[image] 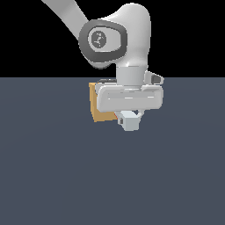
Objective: Insert the peg into the horizontal hole in a box.
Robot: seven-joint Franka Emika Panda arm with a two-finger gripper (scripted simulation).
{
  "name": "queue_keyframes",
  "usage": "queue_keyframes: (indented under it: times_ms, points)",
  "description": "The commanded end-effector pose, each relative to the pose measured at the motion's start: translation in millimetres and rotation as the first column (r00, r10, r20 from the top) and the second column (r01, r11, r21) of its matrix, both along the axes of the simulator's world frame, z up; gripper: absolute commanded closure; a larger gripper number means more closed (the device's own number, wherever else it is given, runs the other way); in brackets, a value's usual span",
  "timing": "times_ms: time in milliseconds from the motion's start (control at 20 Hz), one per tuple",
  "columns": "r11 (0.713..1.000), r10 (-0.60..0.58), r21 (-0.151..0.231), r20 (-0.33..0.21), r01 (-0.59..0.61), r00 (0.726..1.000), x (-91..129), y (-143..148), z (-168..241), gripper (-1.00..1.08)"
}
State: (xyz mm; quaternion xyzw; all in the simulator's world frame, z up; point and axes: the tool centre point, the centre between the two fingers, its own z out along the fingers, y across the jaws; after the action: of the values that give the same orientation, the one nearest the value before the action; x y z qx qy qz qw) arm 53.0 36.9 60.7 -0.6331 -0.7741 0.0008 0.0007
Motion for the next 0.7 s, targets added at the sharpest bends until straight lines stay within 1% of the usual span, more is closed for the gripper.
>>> queue_keyframes:
  times_ms: [0, 200, 650]
  points:
    - [0.999, 0.048, 0.000, 0.003, -0.048, 0.999, 3.5, 12.3, 3.4, 1.08]
    - [0.997, 0.081, 0.000, 0.002, -0.081, 0.997, 4.2, 21.5, 4.6, 1.08]
    - [0.996, 0.085, 0.000, 0.004, -0.085, 0.996, 4.8, 21.1, 6.5, 1.08]
